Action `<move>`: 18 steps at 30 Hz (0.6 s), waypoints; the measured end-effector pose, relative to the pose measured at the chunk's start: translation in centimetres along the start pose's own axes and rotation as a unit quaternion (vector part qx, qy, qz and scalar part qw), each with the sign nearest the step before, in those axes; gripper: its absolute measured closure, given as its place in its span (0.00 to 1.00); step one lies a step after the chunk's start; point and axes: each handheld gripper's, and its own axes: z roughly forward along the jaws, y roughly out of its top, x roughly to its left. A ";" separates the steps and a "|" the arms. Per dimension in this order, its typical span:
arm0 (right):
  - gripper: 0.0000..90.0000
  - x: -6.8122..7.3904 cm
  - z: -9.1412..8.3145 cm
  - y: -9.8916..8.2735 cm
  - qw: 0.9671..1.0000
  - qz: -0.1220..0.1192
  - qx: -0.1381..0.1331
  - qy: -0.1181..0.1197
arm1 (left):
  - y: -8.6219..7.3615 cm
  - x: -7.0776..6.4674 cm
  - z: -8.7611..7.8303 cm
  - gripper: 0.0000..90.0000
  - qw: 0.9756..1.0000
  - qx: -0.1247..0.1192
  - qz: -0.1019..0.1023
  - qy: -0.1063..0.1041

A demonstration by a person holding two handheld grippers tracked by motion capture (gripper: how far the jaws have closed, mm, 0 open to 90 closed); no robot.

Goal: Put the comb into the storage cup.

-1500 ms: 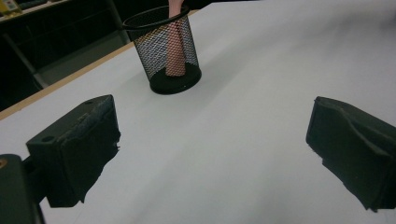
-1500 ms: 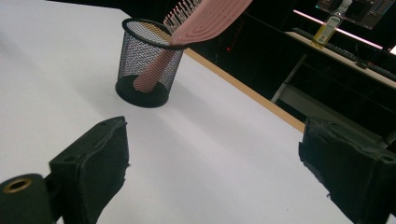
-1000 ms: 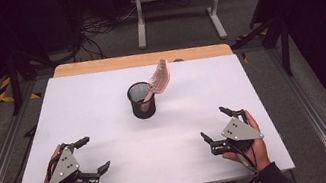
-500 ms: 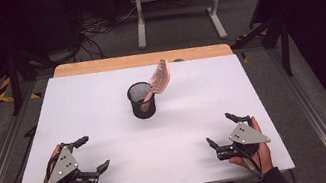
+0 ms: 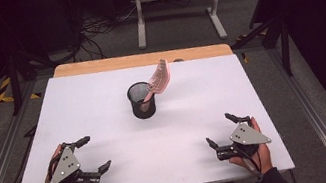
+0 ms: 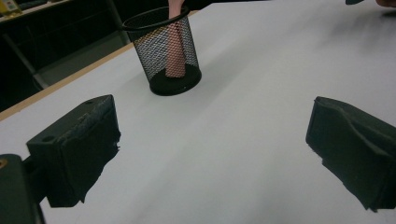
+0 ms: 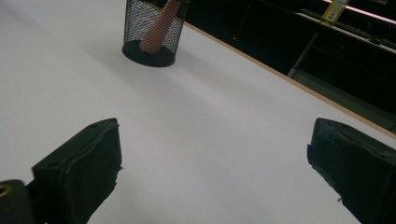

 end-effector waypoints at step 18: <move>0.04 0.4 0.1 0.2 1.000 -0.001 -0.007 -0.001 | -0.1 -0.3 0.2 0.04 1.000 0.004 0.008 -0.008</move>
